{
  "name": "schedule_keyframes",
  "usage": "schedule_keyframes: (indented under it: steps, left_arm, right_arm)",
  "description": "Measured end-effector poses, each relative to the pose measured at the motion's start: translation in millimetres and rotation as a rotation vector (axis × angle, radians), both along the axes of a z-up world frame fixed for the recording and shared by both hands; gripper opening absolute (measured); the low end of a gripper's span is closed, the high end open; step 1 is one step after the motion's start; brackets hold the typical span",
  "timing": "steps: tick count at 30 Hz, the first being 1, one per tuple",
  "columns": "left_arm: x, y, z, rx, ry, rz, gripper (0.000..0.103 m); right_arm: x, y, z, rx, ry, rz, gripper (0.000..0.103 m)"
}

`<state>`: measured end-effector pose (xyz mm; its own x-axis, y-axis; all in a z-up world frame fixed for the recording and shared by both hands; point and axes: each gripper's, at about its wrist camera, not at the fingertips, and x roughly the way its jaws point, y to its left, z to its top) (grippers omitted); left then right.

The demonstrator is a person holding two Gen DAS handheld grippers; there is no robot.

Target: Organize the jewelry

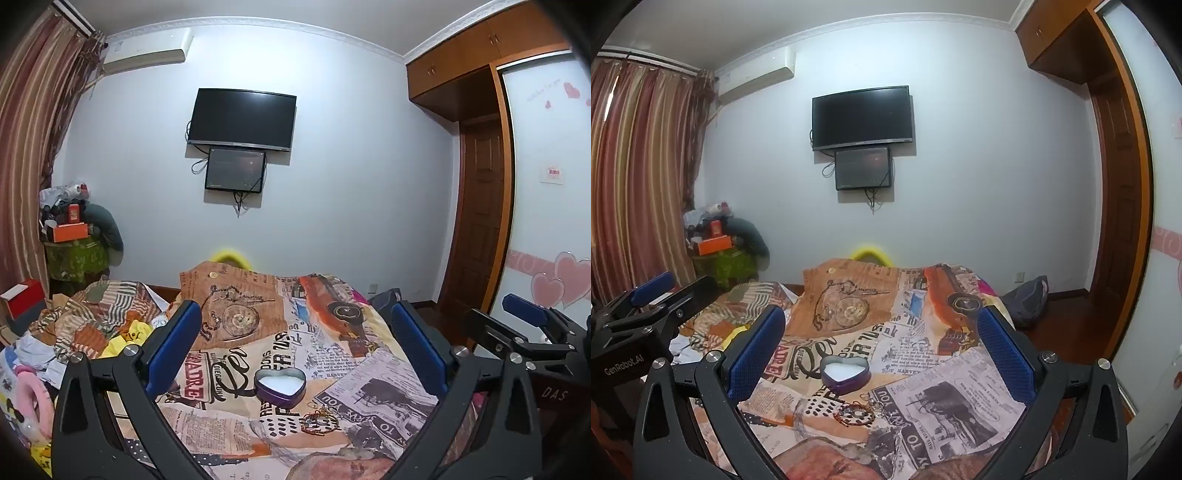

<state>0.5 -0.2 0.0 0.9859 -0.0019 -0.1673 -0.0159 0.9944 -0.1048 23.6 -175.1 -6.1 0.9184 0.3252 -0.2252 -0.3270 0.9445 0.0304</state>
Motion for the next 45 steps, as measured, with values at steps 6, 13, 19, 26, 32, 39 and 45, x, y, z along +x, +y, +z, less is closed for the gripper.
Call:
schedule_keyframes:
  steps: [6,13,19,26,32,39,45]
  left_arm:
    - [3,-8,-5,0.008,0.007,0.012,0.103]
    - [5,-1,-11,-0.005,0.011,0.004,0.103]
    - [5,1,-9,0.000,0.018,0.005,0.103]
    - [6,0,-9,0.003,0.022,0.006,0.103]
    - [6,1,-9,0.004,0.023,0.008,0.103]
    - [6,1,-10,0.002,0.024,0.007,0.103]
    - [6,2,-9,0.002,0.025,0.008,0.103]
  right_arm:
    - [0,-1,1,0.002,0.005,-0.003,0.103]
    - [-5,0,0,0.004,0.013,-0.006,0.103]
    - [-3,3,-4,0.009,0.021,-0.002,0.103]
    - [-2,3,-3,0.012,0.026,0.001,0.103]
    - [-2,3,-2,0.013,0.027,0.002,0.103]
    - [-3,3,-1,0.013,0.026,0.003,0.103]
    - [-3,3,0,0.014,0.026,0.003,0.103]
